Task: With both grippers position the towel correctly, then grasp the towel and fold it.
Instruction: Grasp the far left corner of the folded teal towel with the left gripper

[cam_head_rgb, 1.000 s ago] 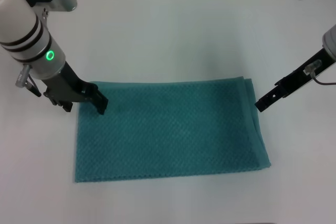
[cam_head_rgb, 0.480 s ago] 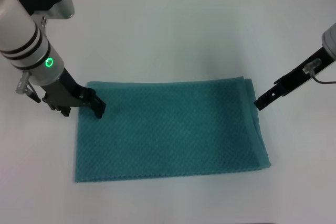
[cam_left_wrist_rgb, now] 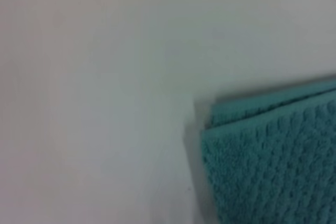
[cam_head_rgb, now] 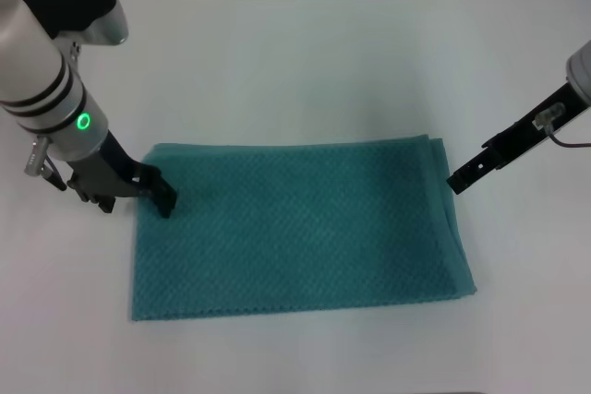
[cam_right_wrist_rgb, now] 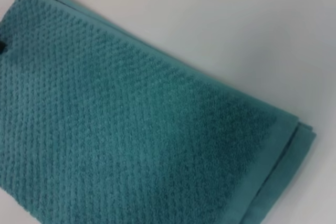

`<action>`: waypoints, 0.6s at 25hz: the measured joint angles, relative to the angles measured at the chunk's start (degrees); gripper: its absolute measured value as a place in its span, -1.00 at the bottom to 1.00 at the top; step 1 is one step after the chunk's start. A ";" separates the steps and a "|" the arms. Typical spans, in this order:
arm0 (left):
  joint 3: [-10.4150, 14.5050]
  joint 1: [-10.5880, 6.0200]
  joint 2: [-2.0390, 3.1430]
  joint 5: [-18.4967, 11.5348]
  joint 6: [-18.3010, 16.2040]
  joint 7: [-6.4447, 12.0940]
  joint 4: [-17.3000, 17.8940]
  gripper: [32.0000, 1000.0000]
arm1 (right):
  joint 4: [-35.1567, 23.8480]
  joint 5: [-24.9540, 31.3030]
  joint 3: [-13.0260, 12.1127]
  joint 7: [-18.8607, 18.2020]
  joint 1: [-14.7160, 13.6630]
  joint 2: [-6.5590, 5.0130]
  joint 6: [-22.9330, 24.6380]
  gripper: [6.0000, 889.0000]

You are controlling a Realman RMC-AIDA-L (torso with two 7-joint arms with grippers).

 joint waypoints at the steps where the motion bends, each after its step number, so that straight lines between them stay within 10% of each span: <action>1: 0.37 0.00 -0.01 0.01 -0.25 -0.01 -0.42 0.71 | 0.00 0.00 0.00 0.00 0.01 0.00 0.02 0.92; 15: 1.34 -0.23 -0.51 -0.04 -1.36 -0.05 -2.03 0.71 | 0.00 -0.01 0.00 0.09 0.10 0.00 0.19 0.92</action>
